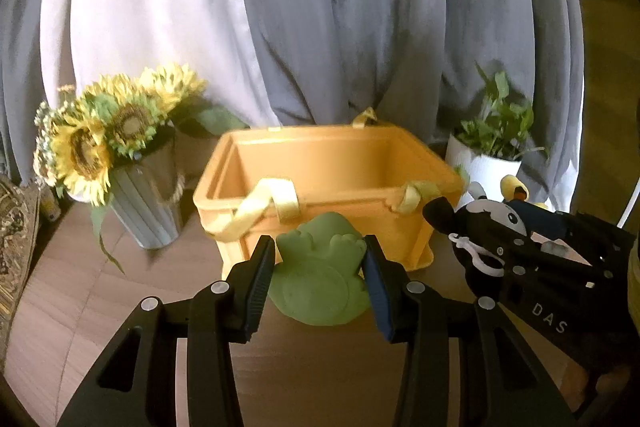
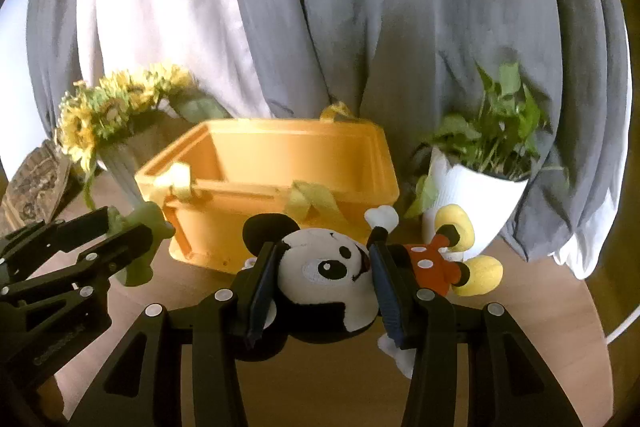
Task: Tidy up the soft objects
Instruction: 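Lift the frog sponge and Mickey plush and carry them over the crate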
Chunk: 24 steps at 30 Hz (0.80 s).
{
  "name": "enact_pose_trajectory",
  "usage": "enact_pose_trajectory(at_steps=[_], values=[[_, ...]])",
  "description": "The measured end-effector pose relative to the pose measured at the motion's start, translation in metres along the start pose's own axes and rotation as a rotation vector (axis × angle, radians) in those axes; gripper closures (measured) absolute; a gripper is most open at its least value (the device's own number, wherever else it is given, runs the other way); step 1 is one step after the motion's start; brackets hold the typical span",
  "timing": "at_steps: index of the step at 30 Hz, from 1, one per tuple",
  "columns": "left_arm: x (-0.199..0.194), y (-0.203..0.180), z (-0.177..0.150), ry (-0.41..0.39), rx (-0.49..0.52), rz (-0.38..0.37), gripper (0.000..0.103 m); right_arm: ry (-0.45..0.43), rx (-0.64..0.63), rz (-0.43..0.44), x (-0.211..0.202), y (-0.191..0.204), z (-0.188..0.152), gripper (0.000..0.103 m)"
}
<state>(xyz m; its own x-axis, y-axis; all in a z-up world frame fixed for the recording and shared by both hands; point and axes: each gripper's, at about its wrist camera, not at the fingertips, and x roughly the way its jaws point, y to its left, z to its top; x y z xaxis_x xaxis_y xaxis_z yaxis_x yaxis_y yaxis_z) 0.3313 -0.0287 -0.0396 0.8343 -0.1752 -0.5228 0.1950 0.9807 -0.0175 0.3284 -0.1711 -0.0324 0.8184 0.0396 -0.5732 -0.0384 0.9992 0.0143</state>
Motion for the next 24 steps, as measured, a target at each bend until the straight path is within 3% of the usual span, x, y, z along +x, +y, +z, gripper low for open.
enact_pose_trajectory(at_steps=[24], values=[[-0.035, 0.018, 0.057, -0.219, 0.008, 0.055, 0.059, -0.246, -0.015, 0.051, -0.037, 0.017, 0.060, 0.055]])
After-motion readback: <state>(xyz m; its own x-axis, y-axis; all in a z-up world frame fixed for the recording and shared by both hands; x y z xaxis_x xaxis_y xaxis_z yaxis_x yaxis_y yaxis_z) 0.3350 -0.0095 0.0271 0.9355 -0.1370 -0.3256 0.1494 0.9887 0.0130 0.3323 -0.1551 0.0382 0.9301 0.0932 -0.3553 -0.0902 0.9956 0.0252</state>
